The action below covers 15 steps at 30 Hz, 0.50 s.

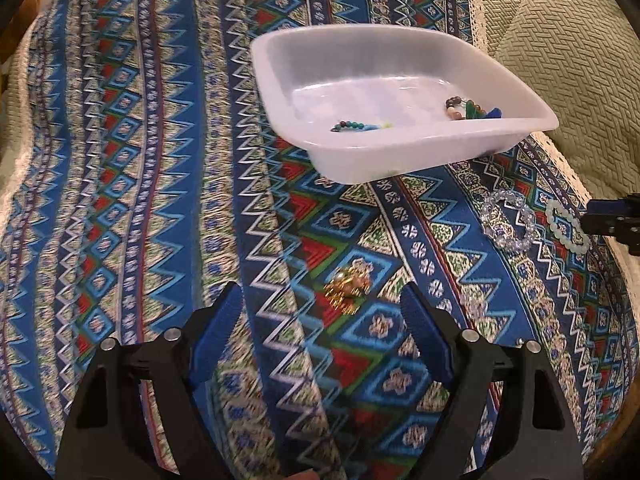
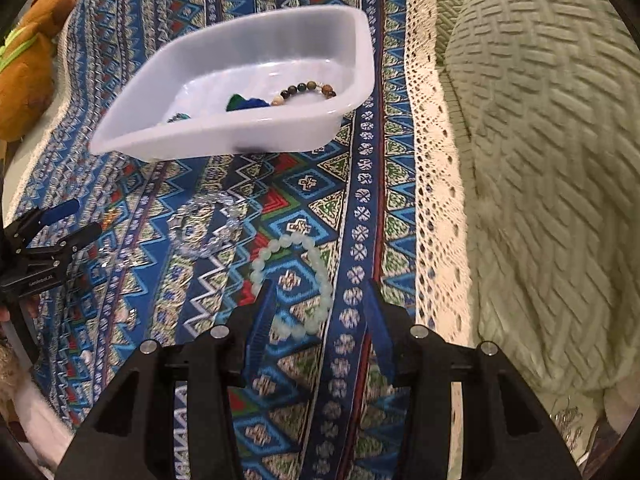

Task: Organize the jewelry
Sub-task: 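Grasp the small gold charm with the left tool while the right tool grasps the jade bracelet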

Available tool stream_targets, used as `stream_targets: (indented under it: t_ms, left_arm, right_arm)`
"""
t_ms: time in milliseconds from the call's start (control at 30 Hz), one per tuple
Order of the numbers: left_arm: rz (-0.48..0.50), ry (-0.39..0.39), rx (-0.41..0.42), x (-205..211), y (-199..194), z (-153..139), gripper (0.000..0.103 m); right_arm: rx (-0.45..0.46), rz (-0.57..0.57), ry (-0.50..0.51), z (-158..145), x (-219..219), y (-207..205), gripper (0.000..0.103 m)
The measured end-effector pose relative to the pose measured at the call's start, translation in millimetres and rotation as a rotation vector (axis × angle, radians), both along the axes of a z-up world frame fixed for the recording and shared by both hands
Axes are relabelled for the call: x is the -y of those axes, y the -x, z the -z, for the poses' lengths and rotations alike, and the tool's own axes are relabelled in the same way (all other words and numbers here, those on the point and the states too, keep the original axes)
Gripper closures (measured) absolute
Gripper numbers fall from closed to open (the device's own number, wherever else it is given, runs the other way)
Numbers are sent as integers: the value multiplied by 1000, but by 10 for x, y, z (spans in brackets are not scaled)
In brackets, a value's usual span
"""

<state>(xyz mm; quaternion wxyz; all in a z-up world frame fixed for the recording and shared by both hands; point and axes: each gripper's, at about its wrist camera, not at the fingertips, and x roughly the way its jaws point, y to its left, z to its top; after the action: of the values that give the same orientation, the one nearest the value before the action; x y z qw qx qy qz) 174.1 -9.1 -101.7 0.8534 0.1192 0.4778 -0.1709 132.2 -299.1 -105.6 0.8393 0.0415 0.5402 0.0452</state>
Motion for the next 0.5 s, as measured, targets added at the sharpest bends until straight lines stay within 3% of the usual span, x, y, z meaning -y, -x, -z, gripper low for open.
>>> stream_targets:
  t_ms: [100, 233, 300, 333, 367, 400, 500]
  left_arm:
    - [-18, 6, -22, 18, -53, 115, 35]
    - [-19, -1, 20, 50, -63, 177, 50]
    - [-17, -4, 28, 81, -57, 188, 59]
    - [-13, -2, 28, 96, -54, 192, 69]
    - [0, 12, 22, 118, -37, 194, 82]
    - [5, 11, 23, 157, -44, 191, 87]
    - [14, -2, 24, 238, -35, 192, 91]
  right_arm:
    - [-20, -2, 13, 98, -22, -59, 57]
    - [-20, -12, 40, 175, -46, -68, 58]
    - [-20, -26, 81, 184, -78, -73, 64]
    - [-21, -41, 98, 186, -97, -71, 67]
    - [-20, -53, 104, 184, -114, -68, 82]
    - [-21, -60, 117, 183, -137, -73, 92]
    - [-23, -65, 129, 181, -193, -78, 94]
